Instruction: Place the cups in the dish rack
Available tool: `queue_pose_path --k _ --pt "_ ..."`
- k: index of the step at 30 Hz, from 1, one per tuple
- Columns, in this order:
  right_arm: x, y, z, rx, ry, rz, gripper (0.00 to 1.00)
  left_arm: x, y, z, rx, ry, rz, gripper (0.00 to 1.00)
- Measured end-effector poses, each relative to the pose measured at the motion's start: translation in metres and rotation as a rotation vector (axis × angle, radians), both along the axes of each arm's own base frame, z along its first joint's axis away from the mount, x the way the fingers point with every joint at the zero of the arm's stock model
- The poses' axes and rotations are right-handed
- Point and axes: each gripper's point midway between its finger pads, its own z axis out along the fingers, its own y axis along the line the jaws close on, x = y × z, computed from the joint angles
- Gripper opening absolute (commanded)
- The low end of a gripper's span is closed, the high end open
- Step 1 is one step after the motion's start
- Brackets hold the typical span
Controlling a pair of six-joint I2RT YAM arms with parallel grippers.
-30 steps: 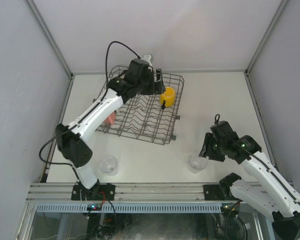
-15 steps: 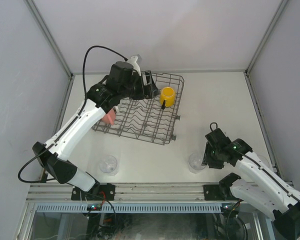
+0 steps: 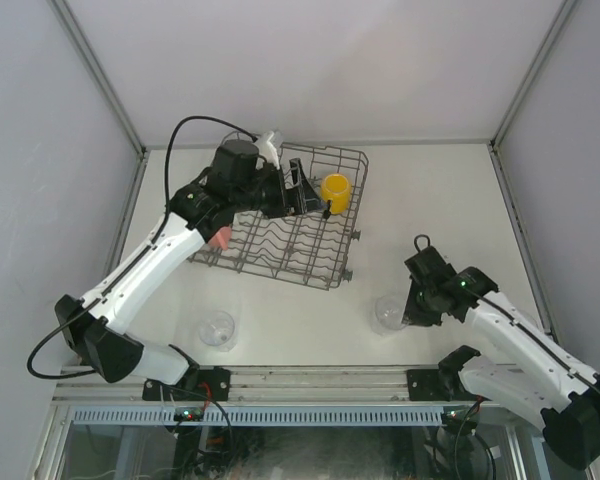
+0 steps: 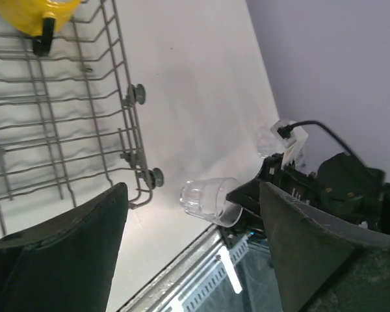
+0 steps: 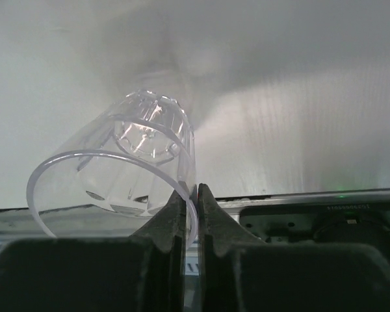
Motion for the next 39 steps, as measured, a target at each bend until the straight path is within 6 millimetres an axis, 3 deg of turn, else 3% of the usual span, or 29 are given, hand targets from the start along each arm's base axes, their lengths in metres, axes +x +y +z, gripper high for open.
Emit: queue_pose_path --k 2,8,12,20,27,32,39 --pt "0.011 0.006 0.021 0.041 -0.038 0.002 0.0 -0.001 -0.003 0.001 -0.053 0.022 -0.021 0.88" --pt "0.075 0.035 0.129 0.354 -0.307 -0.017 0.0 0.002 -0.006 0.005 -0.23 0.108 -0.054 0.91" --pt "0.099 0.047 0.171 0.531 -0.396 -0.004 0.0 -0.004 -0.018 0.021 -0.342 0.133 -0.129 0.92" --pt "0.137 0.077 0.217 0.884 -0.431 0.011 0.0 -0.01 -0.035 0.054 -0.525 0.138 -0.234 0.93" --pt "0.154 0.091 0.255 1.081 -0.479 0.031 0.0 -0.001 -0.04 0.067 -0.602 0.127 -0.24 0.94" --pt "0.158 0.095 0.269 1.139 -0.497 0.042 0.0 0.006 -0.045 0.062 -0.62 0.157 -0.238 0.94" --pt "0.16 0.1 0.27 1.165 -0.482 0.042 0.0 0.008 -0.047 0.067 -0.652 0.164 -0.249 0.94"
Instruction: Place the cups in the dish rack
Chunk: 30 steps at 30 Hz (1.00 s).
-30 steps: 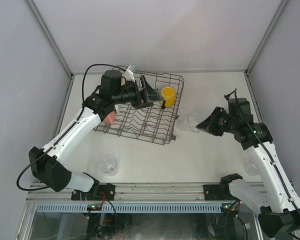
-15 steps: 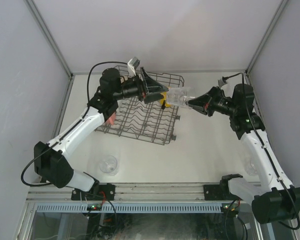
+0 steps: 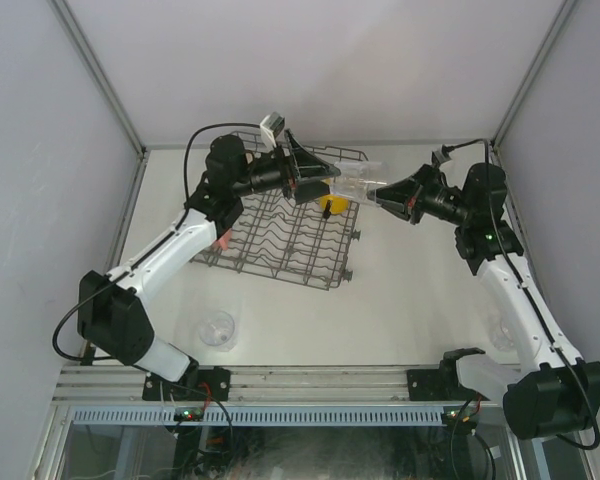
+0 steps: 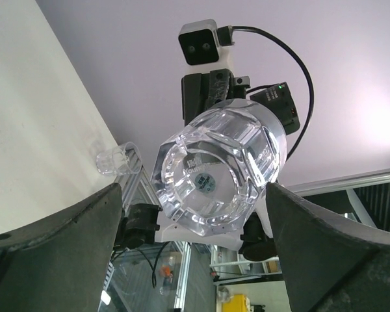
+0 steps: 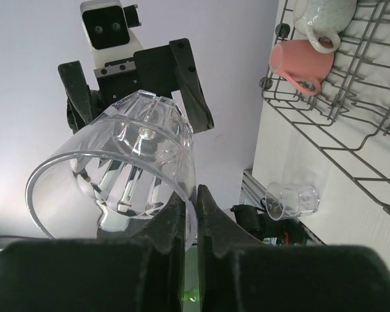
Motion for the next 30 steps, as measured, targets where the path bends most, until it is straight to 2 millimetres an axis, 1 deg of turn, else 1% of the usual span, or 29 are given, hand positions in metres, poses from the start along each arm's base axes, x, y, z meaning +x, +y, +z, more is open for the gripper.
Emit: queue_pose_path --k 8,14,16,19,23,24,25,27,30 --pt "0.007 0.01 -0.003 0.014 0.007 0.022 0.0 0.001 -0.003 0.003 -0.028 0.023 -0.013 0.9" --pt "0.014 0.02 -0.007 0.027 0.013 0.047 0.0 0.001 -0.003 0.008 -0.048 0.028 -0.015 0.81" --pt "0.016 0.022 -0.007 0.03 0.006 0.052 0.0 0.004 -0.002 0.008 -0.054 0.04 -0.011 0.81" --pt "0.018 0.024 -0.006 0.036 0.004 0.05 0.0 0.006 -0.002 0.009 -0.062 0.041 -0.008 0.73" --pt "0.023 0.025 -0.005 0.048 -0.003 0.047 0.0 0.01 -0.001 0.013 -0.079 0.039 0.0 0.69" --pt "0.024 0.025 -0.005 0.05 -0.004 0.048 0.0 0.011 0.0 0.013 -0.082 0.04 0.001 0.69" --pt "0.025 0.025 -0.006 0.051 -0.004 0.048 0.0 0.012 -0.001 0.013 -0.085 0.039 0.002 0.71" --pt "0.027 0.026 -0.007 0.053 -0.002 0.047 0.0 0.015 -0.001 0.012 -0.09 0.041 0.004 0.79" --pt "0.03 0.026 -0.009 0.054 0.004 0.044 0.0 0.018 -0.002 0.01 -0.097 0.053 0.007 0.8"
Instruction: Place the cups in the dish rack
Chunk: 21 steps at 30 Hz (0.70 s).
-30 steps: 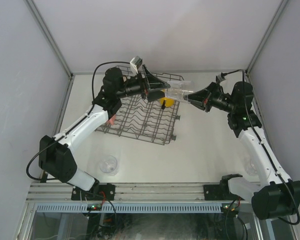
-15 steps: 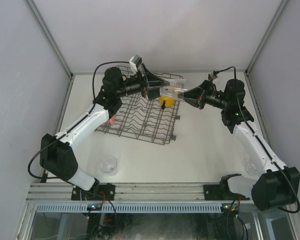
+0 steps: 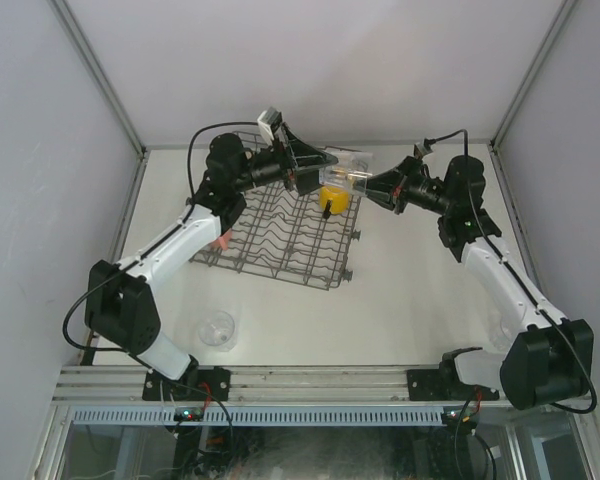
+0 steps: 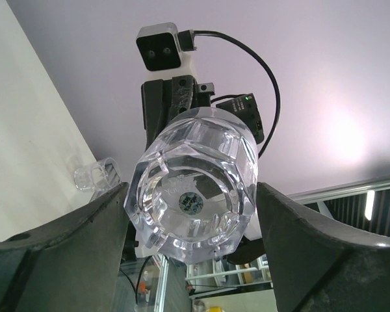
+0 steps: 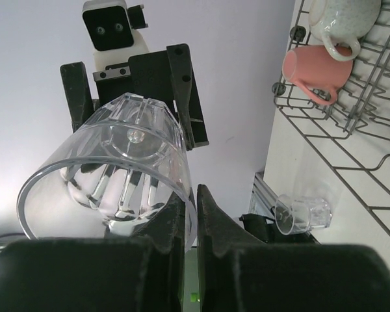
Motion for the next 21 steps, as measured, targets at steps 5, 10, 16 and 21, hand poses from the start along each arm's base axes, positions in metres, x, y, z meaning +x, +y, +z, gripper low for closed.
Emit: queue_pose_path --k 5,10,16,21 --pt "0.003 0.002 -0.004 0.0 0.008 0.006 0.0 0.001 -0.002 -0.001 -0.006 0.023 -0.005 0.55" --pt "0.004 0.001 -0.004 0.002 0.006 0.003 0.04 0.002 -0.003 0.0 -0.016 0.02 -0.005 0.2" --pt "0.004 0.001 -0.009 -0.015 0.008 0.005 0.38 0.005 -0.005 -0.002 -0.025 0.021 -0.005 0.06" --pt "0.006 -0.004 -0.023 -0.061 0.031 -0.01 0.45 0.021 0.004 -0.008 -0.02 0.037 0.026 0.02"
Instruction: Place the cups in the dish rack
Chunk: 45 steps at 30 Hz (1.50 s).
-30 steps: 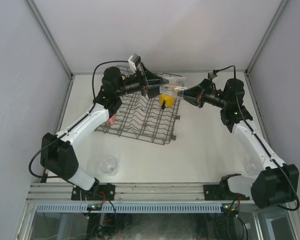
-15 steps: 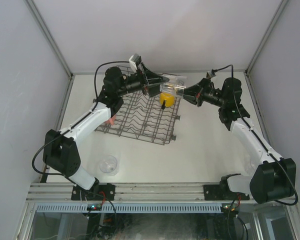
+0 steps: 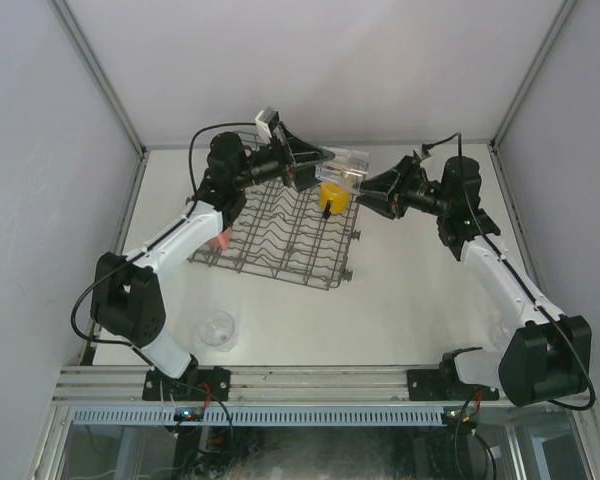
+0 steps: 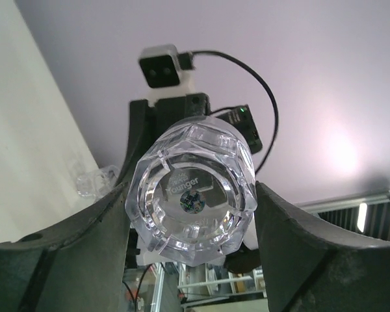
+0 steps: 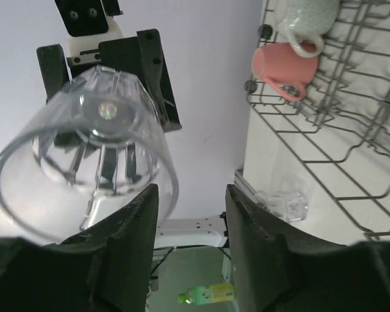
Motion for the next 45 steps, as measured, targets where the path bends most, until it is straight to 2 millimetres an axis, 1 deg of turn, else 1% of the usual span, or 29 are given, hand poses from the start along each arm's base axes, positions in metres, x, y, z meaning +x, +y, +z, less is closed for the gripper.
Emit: queue_pose_path --k 3,5,7,8,10,13,15,18,21,24,27,31,35,39,45 --pt "0.002 -0.009 -0.013 -0.047 0.021 -0.026 0.46 0.02 0.011 -0.014 0.036 0.022 0.047 0.0" --pt "-0.001 -0.018 -0.026 -0.093 0.046 -0.042 0.47 0.045 0.022 -0.023 0.084 0.034 0.113 0.0" --pt "-0.004 -0.028 -0.035 -0.136 0.058 -0.063 0.47 0.066 0.032 -0.027 0.13 0.029 0.173 0.0" --pt "-0.007 -0.033 -0.04 -0.158 0.067 -0.074 0.47 0.08 0.038 -0.027 0.168 0.021 0.209 0.0" --pt "-0.014 -0.045 -0.049 -0.202 0.075 -0.099 0.47 0.101 0.047 -0.025 0.228 -0.005 0.267 0.0" --pt "-0.021 -0.06 -0.054 -0.25 0.077 -0.131 0.46 0.126 0.054 -0.022 0.327 -0.048 0.333 0.0" --pt "-0.026 -0.07 -0.057 -0.279 0.076 -0.152 0.46 0.142 0.057 -0.024 0.403 -0.071 0.369 0.0" --pt "-0.03 -0.081 -0.061 -0.305 0.08 -0.174 0.46 0.161 0.063 -0.035 0.522 -0.079 0.415 0.0" --pt "-0.031 -0.092 -0.064 -0.323 0.087 -0.198 0.45 0.181 0.074 -0.056 0.65 -0.074 0.472 0.0" --pt "-0.032 -0.103 -0.067 -0.336 0.102 -0.222 0.45 0.195 0.087 -0.081 0.771 -0.064 0.517 0.0" --pt "-0.033 -0.11 -0.07 -0.349 0.108 -0.237 0.45 0.209 0.101 -0.111 0.887 -0.046 0.554 0.0" --pt "-0.037 -0.114 -0.075 -0.369 0.119 -0.24 0.44 0.221 0.113 -0.149 1.001 -0.027 0.57 0.0" --pt "-0.038 -0.116 -0.079 -0.388 0.121 -0.238 0.44 0.23 0.122 -0.183 1.097 -0.017 0.569 0.0" --pt "-0.039 -0.118 -0.082 -0.405 0.127 -0.243 0.44 0.238 0.126 -0.201 1.15 -0.021 0.574 0.0" --pt "-0.038 -0.123 -0.085 -0.416 0.137 -0.257 0.43 0.247 0.127 -0.21 1.178 -0.05 0.578 0.0"
